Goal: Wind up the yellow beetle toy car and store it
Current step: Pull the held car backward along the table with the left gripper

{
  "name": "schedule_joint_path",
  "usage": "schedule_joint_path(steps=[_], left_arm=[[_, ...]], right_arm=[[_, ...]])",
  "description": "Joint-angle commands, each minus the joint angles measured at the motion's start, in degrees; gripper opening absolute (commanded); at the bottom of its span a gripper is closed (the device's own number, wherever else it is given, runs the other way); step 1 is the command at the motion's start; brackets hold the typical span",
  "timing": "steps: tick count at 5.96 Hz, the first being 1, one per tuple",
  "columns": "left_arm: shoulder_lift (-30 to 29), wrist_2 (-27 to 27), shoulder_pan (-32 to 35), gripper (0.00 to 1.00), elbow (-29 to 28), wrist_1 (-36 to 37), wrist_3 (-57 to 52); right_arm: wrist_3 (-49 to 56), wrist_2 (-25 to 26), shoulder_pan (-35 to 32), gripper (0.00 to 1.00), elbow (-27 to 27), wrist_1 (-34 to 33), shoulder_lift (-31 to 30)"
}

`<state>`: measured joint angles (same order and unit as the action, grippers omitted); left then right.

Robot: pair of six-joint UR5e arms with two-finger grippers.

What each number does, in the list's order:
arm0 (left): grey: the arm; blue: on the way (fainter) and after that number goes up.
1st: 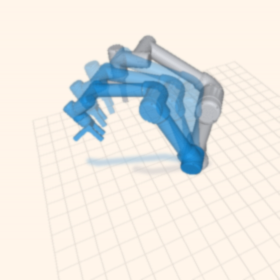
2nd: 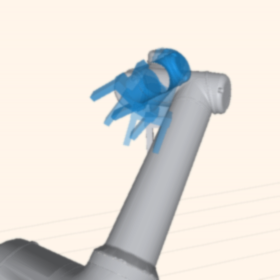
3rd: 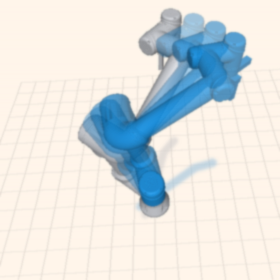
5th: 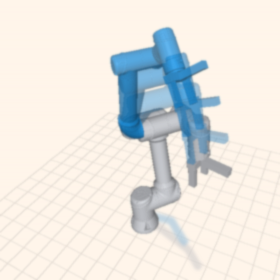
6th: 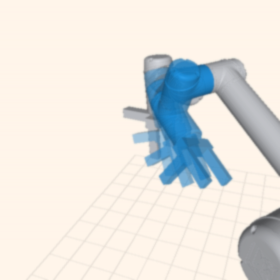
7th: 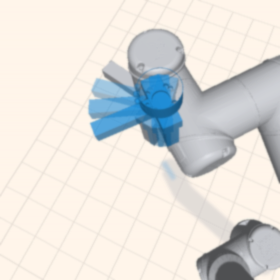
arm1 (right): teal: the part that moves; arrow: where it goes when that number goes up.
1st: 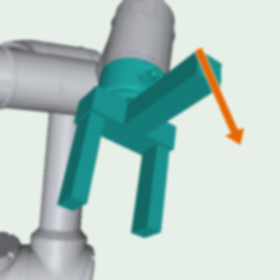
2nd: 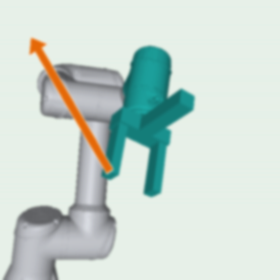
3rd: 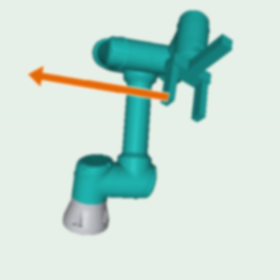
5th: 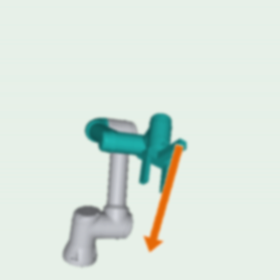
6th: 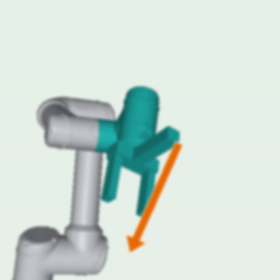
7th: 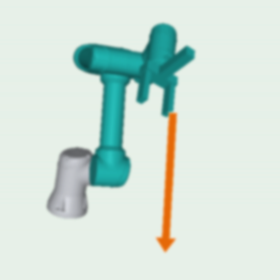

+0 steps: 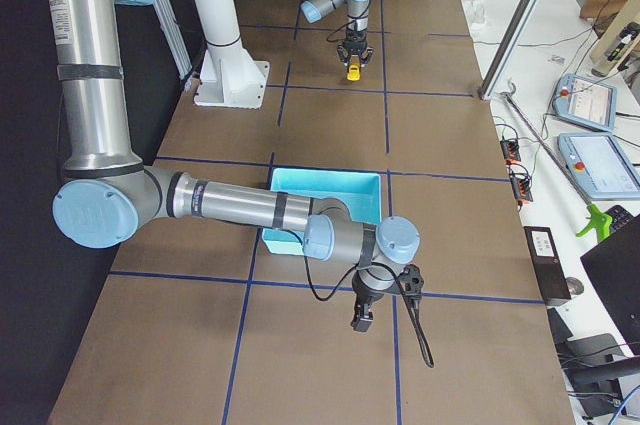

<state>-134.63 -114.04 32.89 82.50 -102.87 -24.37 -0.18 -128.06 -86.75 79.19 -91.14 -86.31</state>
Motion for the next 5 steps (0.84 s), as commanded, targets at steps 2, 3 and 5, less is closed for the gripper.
schedule_joint_path(steps=[2, 3, 5], left_arm=[[0.1, 0.2, -0.4, 0.0, -1.9, -5.5, 0.4], [0.1, 0.2, -0.4, 0.0, -2.3, -7.4, 0.5], [0.3, 0.2, -0.5, 0.0, -4.8, -12.1, 3.9]], right_arm=[[0.0, 0.0, 0.0, 1.0, 0.0, 0.0, 0.0], [0.0, 0.0, 0.0, 1.0, -0.1, 0.0, -0.3], [0.0, -0.1, 0.0, 1.0, -2.0, 2.6, -0.3]])
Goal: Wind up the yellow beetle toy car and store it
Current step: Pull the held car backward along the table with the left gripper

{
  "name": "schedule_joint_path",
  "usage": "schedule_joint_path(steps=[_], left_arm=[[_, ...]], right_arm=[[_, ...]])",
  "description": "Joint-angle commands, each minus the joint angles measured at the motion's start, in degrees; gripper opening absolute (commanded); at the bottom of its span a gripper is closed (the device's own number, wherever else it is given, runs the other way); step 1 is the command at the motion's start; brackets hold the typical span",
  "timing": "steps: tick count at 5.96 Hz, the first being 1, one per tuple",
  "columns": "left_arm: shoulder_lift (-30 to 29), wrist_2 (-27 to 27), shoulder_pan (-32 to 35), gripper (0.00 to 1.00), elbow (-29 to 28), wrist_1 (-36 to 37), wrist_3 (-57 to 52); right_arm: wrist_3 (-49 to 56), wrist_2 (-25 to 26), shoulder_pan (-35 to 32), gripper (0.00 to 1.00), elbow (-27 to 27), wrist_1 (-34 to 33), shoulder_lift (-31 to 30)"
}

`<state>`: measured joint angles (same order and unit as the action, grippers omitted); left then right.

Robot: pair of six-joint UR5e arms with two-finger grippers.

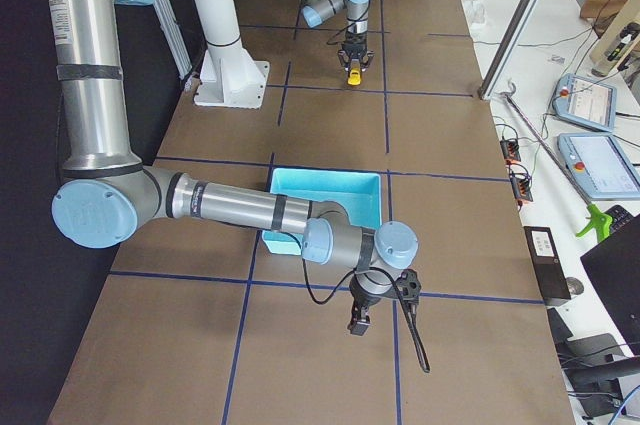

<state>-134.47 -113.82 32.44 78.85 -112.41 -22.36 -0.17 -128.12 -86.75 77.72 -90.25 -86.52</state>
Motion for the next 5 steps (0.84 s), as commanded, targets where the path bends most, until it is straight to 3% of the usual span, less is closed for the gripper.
schedule_joint_path(steps=[1, 5], left_arm=[[0.2, 0.0, -0.1, 0.0, -1.6, -2.6, 2.0], [2.1, -0.2, 0.1, 0.0, -1.2, -4.9, 1.9]], right_arm=[[0.0, 0.1, 0.0, 1.0, -0.5, 2.0, -0.1], [-0.1, 0.0, 0.0, 1.0, -0.5, 2.0, 0.0]])
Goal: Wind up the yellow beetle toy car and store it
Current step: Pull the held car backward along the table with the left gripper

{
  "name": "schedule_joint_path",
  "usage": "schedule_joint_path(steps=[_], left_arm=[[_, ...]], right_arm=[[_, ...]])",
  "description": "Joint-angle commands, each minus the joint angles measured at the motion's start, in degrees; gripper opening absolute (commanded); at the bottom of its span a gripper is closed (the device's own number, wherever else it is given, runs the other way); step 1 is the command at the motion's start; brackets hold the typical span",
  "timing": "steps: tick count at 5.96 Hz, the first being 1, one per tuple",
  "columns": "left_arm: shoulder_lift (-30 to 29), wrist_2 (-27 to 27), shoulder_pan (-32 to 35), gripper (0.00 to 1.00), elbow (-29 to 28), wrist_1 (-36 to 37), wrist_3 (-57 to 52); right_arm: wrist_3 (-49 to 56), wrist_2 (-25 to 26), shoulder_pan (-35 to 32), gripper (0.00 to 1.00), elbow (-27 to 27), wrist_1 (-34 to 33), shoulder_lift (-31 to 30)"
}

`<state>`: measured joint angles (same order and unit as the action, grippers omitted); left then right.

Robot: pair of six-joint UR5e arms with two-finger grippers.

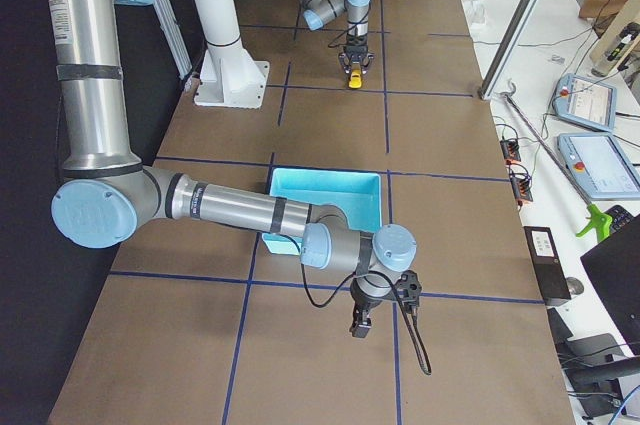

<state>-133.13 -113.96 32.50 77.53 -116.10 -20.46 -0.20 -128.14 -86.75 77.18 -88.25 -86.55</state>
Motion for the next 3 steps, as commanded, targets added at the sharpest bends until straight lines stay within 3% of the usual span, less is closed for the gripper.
schedule_joint_path(steps=[1, 3], left_arm=[[1.1, -0.1, 0.2, 0.0, 0.2, -2.0, 0.1], [4.7, -1.0, 0.5, 0.01, 2.9, -3.3, -0.1]], right_arm=[[-0.1, -0.1, 0.0, 1.0, 0.1, 0.0, 0.1], [-0.1, -0.2, 0.0, 1.0, 0.4, 0.2, 0.2]])
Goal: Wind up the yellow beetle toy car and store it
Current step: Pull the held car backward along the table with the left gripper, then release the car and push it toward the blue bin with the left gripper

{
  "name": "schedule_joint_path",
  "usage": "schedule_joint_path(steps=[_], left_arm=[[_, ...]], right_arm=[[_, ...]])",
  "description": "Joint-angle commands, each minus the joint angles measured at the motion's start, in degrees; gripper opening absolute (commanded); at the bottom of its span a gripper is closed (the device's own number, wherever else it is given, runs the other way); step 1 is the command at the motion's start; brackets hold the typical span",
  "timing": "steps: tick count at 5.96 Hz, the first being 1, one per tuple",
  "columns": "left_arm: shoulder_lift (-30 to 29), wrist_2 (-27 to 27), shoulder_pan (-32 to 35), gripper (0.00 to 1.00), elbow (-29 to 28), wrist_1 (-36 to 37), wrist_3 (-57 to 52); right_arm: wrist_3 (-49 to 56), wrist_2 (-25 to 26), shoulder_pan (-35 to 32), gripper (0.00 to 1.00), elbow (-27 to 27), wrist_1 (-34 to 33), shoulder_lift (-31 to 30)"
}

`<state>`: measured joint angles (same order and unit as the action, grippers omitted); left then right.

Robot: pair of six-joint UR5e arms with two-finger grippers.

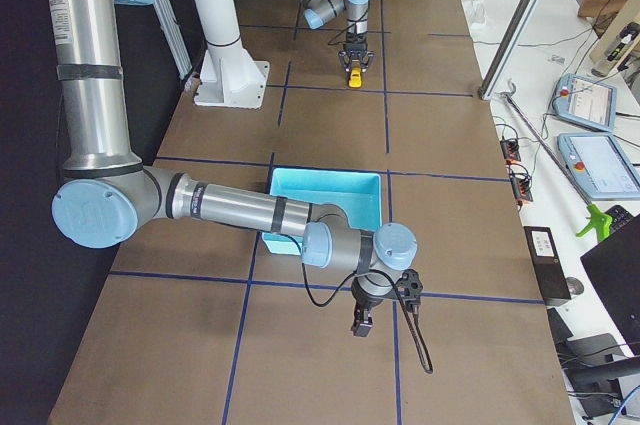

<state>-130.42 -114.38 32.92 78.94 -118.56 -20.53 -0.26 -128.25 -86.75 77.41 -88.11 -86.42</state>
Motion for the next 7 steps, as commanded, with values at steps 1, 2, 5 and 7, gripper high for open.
schedule_joint_path(steps=[1, 2, 5, 7], left_arm=[[3.2, -3.1, 1.2, 0.01, 2.2, -1.1, 0.0], [5.2, -4.2, 2.1, 0.03, 3.6, -1.1, -0.3], [8.9, -4.5, 2.9, 0.99, 5.3, -3.6, -0.5], [10.3, -4.5, 3.1, 1.0, 6.5, -4.9, -0.5]], right_arm=[[-0.1, -0.1, 0.0, 1.0, 0.4, 0.0, 0.0], [-0.1, -0.1, 0.0, 1.0, 0.4, 0.0, 0.0], [-0.1, -0.2, 0.0, 1.0, 0.4, 0.0, 0.0], [-0.1, -0.2, 0.0, 1.0, 0.4, 0.0, 0.0]])
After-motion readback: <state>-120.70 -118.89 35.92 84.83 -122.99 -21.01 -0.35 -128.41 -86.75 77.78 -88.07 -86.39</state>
